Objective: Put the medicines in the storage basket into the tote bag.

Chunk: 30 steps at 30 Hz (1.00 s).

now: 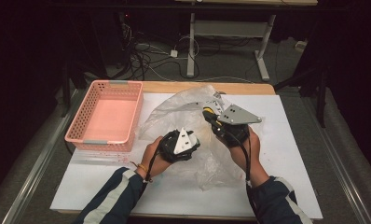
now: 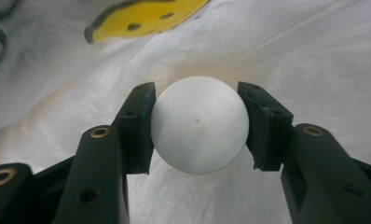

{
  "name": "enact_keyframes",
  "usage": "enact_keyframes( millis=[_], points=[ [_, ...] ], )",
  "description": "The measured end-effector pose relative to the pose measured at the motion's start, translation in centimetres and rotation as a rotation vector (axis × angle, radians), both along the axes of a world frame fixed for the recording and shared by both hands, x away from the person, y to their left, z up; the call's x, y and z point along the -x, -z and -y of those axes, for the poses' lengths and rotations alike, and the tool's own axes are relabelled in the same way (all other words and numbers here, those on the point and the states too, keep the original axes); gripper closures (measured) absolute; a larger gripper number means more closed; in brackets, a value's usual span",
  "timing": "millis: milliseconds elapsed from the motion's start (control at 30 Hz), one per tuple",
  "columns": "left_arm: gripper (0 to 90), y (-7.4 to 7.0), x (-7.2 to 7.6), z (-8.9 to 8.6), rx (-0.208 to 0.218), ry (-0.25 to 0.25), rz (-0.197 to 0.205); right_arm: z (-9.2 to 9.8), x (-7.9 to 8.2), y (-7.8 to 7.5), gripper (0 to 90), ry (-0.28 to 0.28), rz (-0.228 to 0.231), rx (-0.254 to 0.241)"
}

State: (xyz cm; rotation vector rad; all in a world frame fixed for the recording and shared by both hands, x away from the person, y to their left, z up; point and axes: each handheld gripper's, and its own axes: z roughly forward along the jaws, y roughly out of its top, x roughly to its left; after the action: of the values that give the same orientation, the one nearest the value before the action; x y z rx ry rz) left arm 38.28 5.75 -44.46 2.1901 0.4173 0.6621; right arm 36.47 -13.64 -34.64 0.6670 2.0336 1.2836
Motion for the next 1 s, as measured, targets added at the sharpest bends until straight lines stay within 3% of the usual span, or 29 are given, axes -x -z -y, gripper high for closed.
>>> enact_keyframes(
  millis=[67,200,400,433,467,633,767,933,1000],
  points=[
    [48.4,0.8,-1.3,0.4,0.015,-0.037,-0.013,0.0,-0.1,0.2,90.0,-0.006,-0.007,0.004],
    [48.3,1.7,-3.0,1.3,-0.002,-0.063,-0.016,0.1,-0.3,0.3,90.0,-0.008,-0.017,0.001],
    [47.0,2.6,-3.7,2.3,-0.023,-0.111,-0.014,0.1,-0.3,0.4,90.0,-0.01,-0.02,0.004],
    [36.0,2.5,-3.5,2.2,-0.003,-0.116,-0.015,0.2,-0.4,0.4,90.0,-0.009,-0.024,0.006],
    [36.0,2.3,-3.3,2.2,0.024,-0.121,-0.011,0.2,-0.4,0.4,90.0,-0.009,-0.024,0.006],
    [34.0,0.9,-1.6,1.4,0.043,-0.08,0.025,0.6,-0.7,0.6,90.0,0.006,-0.026,0.01],
    [34.0,0.2,0.5,0.6,0.013,-0.03,0.049,0.7,-0.8,0.6,90.0,0.01,-0.028,0.009],
    [34.1,-1.6,3.6,-0.9,-0.036,0.029,0.132,0.7,-0.6,0.7,90.0,0.006,-0.025,0.029],
    [34.1,-2.8,4.8,-2.1,-0.016,0.038,0.151,0.8,-0.6,0.8,90.0,0.003,-0.029,0.034]
  ],
)
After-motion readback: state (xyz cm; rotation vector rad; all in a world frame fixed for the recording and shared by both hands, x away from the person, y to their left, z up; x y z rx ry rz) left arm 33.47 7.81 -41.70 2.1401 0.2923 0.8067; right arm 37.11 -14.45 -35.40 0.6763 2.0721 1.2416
